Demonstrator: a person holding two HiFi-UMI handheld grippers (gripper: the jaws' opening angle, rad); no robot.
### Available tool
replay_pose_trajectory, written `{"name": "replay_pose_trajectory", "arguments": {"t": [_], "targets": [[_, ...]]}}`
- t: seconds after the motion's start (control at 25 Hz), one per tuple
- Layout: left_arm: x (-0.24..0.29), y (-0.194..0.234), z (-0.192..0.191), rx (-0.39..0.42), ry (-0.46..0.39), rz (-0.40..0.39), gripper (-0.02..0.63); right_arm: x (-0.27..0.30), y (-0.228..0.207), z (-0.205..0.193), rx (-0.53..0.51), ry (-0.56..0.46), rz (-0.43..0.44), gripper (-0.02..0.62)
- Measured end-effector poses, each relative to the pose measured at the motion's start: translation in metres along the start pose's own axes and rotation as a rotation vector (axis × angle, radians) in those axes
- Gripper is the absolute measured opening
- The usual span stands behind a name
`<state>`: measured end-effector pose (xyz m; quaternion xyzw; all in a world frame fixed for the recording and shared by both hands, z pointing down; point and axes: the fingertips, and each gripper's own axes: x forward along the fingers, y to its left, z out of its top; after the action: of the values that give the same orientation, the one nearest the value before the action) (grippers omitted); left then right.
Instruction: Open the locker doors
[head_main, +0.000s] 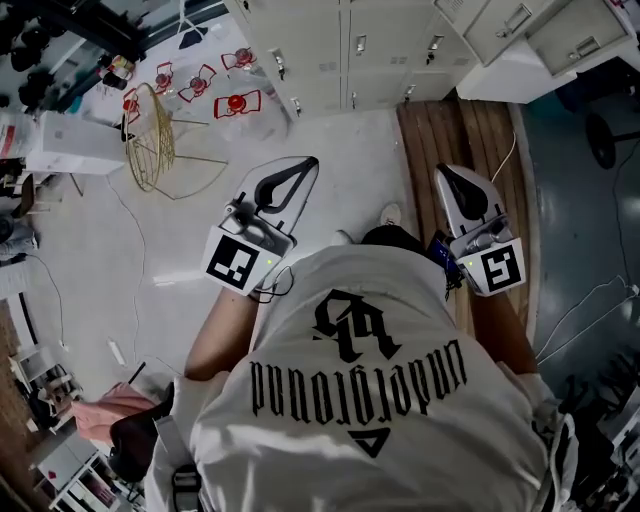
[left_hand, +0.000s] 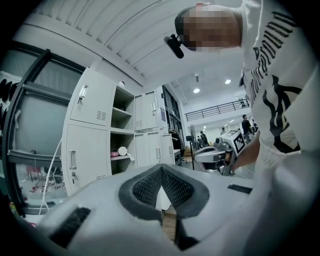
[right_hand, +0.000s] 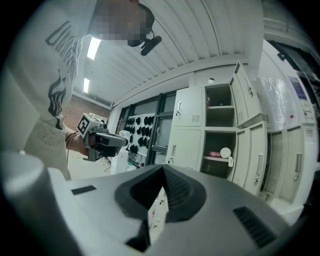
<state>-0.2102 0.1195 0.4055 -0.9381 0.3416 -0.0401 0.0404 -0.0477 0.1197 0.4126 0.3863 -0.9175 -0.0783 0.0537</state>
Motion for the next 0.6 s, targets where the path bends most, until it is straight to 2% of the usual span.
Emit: {"name": "replay_pose_trajectory", "arguments": {"t": [0.6], "targets": [[-0.016, -0.014, 0.0, -0.001, -0.014, 0.008, 0.006, -0.012, 0.018, 0.002, -0.005, 0.007, 0.017, 0.005]]}}
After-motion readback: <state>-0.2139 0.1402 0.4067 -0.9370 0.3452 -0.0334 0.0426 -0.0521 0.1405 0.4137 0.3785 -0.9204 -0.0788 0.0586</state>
